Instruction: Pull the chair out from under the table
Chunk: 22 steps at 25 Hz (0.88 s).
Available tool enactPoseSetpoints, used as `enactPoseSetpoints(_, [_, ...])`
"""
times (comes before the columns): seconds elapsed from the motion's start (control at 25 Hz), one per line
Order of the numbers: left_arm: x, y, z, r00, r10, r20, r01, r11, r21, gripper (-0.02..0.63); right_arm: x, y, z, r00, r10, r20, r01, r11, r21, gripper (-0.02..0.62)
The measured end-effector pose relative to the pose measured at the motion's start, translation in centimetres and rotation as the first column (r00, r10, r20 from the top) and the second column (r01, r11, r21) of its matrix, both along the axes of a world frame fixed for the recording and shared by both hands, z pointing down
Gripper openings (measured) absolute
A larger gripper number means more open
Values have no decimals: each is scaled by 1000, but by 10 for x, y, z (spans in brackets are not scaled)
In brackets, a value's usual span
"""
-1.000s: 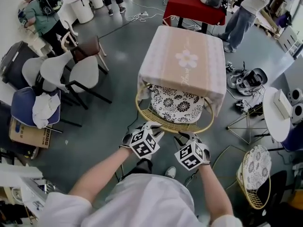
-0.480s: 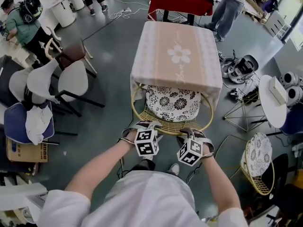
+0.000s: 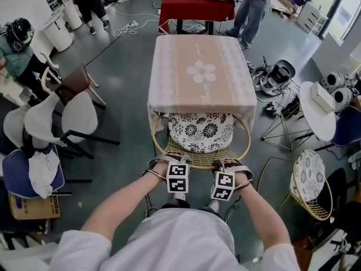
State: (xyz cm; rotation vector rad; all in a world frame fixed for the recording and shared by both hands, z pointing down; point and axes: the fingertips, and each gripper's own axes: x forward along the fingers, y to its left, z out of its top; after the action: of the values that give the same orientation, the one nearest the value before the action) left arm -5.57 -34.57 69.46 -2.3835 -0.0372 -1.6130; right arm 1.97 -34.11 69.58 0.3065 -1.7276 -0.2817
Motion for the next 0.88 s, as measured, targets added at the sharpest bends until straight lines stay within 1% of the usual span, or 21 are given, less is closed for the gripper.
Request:
enactPoseSetpoints(0.04, [0, 0, 1, 1000, 18, 13, -18, 1000, 6, 126, 0, -1, 2, 1000, -19, -25, 19, 1000, 7, 48])
enactPoseSetpoints(0.08, [0, 0, 2, 999, 39, 29, -39, 999, 18, 82, 0, -1, 4, 998, -35, -51, 35, 999, 8, 40])
enactPoseSetpoints(0.16, [-1, 0, 5, 996, 75, 57, -77, 996, 34, 69, 0, -2, 8, 995, -48, -86, 48, 999, -3, 31])
enactPoseSetpoints(0.2, [-2, 0, 7, 995, 82, 63, -84, 996, 28, 67, -1, -3, 9, 995, -43, -93, 43, 999, -9, 30])
enactPoseSetpoints(0.28, [-3, 0, 8, 994, 82, 66, -83, 997, 8, 67, -2, -4, 10, 995, -26, -95, 26, 1000, -8, 29])
enactPoseSetpoints(0.52, [-2, 0, 7, 994, 75, 74, -75, 997, -8, 66, 0, -5, 8, 995, 0, -103, 1, 1000, 4, 29])
enactPoseSetpoints(0.72, [-2, 0, 6, 996, 52, 71, -52, 999, 3, 67, 0, -4, 8, 992, 26, -124, -30, 999, -30, 26])
enactPoseSetpoints(0.88, [-2, 2, 7, 996, 36, 84, -38, 999, 17, 67, 0, -1, 9, 993, 25, -116, -28, 999, -25, 26])
